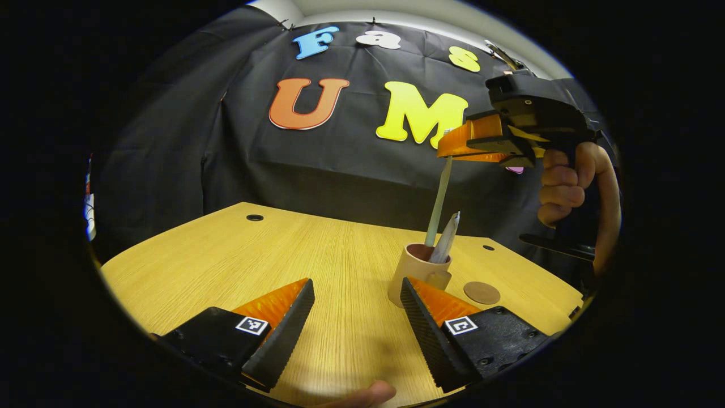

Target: Put the toothbrush and toothpaste on the desktop into the cup, then pick up the cup and place it on the coaster on the desktop.

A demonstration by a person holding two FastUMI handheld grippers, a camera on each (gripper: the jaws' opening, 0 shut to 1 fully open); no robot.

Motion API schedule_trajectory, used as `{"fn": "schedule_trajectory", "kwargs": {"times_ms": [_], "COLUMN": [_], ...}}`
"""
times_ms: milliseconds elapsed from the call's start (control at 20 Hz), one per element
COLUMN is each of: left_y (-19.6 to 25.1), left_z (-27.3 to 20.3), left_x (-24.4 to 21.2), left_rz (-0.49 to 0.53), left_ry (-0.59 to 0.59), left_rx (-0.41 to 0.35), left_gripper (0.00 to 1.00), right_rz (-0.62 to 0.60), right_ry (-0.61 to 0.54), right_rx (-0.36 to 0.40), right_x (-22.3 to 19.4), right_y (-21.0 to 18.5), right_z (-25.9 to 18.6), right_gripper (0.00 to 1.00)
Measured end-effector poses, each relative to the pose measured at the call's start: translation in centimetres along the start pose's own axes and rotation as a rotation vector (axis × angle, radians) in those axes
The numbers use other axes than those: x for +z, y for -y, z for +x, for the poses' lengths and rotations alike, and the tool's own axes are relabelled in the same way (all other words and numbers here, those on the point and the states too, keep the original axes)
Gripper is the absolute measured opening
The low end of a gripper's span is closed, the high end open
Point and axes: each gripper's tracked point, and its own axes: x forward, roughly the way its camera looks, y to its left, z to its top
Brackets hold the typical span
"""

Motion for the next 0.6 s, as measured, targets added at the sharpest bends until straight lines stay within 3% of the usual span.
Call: {"fn": "schedule_trajectory", "kwargs": {"times_ms": [100, 200, 250, 400, 500, 600], "left_y": [0.0, 0.0, 0.1, 0.6, 1.5, 2.6], "left_z": [0.0, -0.2, -0.1, 0.0, 0.3, 0.6], "left_x": [-0.1, -0.1, -0.1, -0.2, -0.5, -0.3], "left_rz": [0.001, 0.000, -0.005, -0.008, -0.006, 0.001], "left_ry": [-0.003, -0.006, -0.006, -0.016, -0.027, -0.033], "left_rx": [-0.002, -0.001, -0.004, -0.018, -0.033, -0.053], "left_gripper": [0.97, 0.97, 0.97, 0.98, 0.98, 0.98], "right_rz": [-0.007, -0.031, -0.038, -0.042, -0.049, -0.033], "right_ry": [0.019, 0.040, 0.043, 0.066, 0.084, 0.094], "right_rx": [0.002, -0.014, -0.014, -0.018, -0.035, -0.038], "right_x": [0.3, 0.8, 0.8, 1.6, 1.9, 2.4], "right_y": [0.0, 0.4, 0.4, 0.8, 1.6, 2.3], "right_z": [-0.7, -1.1, -1.4, -2.3, -3.2, -4.1], "right_gripper": [0.19, 0.23, 0.42, 0.68, 0.96, 0.96]}}
